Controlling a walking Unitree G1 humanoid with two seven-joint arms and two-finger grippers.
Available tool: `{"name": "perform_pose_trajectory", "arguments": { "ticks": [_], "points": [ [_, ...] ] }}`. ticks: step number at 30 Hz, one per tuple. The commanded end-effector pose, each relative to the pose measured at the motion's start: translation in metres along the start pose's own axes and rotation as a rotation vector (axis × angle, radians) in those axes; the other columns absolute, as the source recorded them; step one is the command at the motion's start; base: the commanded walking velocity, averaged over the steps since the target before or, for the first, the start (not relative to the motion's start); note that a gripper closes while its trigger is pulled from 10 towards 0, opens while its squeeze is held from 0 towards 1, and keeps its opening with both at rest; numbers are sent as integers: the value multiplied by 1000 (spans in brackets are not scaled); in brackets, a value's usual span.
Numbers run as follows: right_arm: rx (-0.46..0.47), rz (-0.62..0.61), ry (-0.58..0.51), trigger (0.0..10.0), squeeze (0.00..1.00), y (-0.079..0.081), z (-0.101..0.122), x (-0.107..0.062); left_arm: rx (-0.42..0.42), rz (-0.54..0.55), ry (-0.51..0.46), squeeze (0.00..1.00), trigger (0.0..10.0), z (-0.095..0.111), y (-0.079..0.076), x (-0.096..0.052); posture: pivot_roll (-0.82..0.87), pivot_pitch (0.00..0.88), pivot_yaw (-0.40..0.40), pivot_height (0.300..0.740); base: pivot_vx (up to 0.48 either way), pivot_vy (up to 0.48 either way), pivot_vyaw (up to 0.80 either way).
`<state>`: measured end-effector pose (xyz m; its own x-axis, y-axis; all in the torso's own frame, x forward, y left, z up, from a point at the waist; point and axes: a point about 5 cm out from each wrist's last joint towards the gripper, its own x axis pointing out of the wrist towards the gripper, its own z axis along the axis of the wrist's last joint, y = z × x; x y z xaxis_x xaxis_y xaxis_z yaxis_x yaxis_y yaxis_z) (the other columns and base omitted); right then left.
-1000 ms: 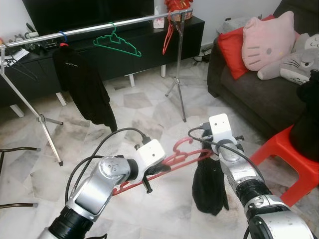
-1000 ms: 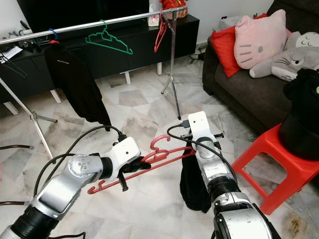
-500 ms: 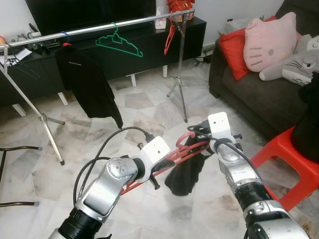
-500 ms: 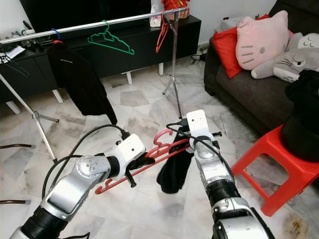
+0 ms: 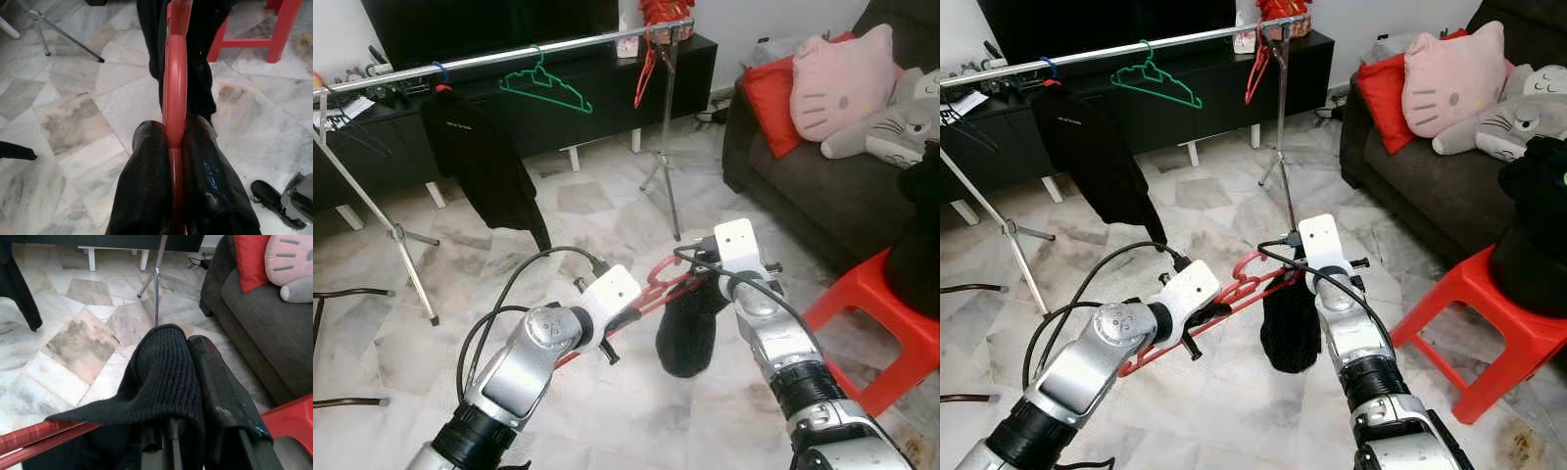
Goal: Hang hanger
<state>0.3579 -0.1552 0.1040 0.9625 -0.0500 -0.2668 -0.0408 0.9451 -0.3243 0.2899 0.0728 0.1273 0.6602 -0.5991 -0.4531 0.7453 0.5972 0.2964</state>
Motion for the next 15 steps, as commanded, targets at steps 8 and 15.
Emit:
{"name": "perform_pose_trajectory", "arguments": {
  "ticks": [8, 15],
  "points": [
    [0, 32, -29, 10000, 0, 10, 8, -4, -11, 24, -20, 0, 10000, 7, 6, 0, -74, 27, 20, 740, 0, 0, 0],
    [6, 94, -52, 10000, 0, 24, 16, -7, 13, -103, -61, 0, 10000, 11, -12, 0, -73, 36, 20, 740, 0, 0, 0]
  ]
}}
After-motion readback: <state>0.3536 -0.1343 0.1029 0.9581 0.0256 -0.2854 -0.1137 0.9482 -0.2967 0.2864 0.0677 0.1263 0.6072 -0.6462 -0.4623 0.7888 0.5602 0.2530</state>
